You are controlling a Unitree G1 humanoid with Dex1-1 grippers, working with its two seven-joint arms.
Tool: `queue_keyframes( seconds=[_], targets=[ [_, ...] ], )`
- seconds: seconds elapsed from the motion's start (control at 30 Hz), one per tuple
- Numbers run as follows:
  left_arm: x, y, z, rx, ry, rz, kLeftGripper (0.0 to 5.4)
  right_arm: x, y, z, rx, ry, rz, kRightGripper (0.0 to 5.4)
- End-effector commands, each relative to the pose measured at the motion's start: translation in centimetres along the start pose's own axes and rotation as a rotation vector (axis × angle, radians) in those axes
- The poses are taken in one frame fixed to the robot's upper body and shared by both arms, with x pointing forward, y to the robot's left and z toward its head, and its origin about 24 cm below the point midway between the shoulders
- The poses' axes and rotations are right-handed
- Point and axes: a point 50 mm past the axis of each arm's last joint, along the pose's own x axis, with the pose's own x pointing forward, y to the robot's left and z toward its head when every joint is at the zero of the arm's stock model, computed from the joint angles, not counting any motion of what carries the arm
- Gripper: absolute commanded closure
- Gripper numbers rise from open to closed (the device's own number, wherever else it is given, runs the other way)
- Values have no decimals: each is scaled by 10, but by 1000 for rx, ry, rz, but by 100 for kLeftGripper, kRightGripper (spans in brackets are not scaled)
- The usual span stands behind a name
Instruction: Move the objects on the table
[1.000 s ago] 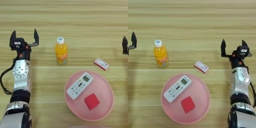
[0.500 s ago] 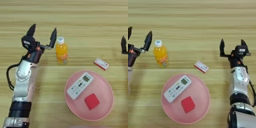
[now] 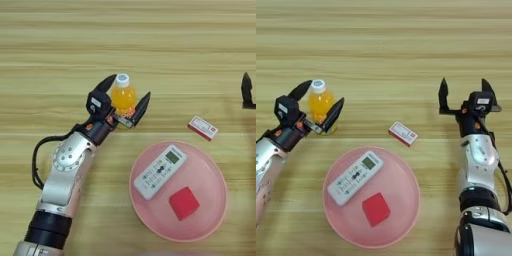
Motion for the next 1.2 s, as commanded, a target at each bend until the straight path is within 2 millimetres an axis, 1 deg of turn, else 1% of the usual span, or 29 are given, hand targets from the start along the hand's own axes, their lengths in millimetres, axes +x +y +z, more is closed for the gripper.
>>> queue_keyframes(
  seconds=[0.03,0.2,0.33,0.47,0.67,0.8,1.03,1.2],
  targets=[
    [-3,1,-15,0,83,14,0,-1,2,0,-3,-8,-3,5],
    [-2,0,-19,10,82,25,0,0,2,-1,-3,-4,-2,5],
    [0,0,-17,27,66,23,0,1,2,-1,-3,-2,-2,5],
    [2,0,-13,32,44,25,0,2,1,-1,-4,-1,-2,5],
    [4,-1,3,30,-70,30,0,2,0,-1,-6,-1,-3,5],
    [3,-1,7,31,-90,38,0,2,0,-1,-7,-1,-2,5],
    [3,-2,8,37,-92,43,0,2,-2,0,-5,0,-3,5],
    [5,9,-2,28,-26,104,0,2,-3,0,-5,-2,-4,5]
  ],
)
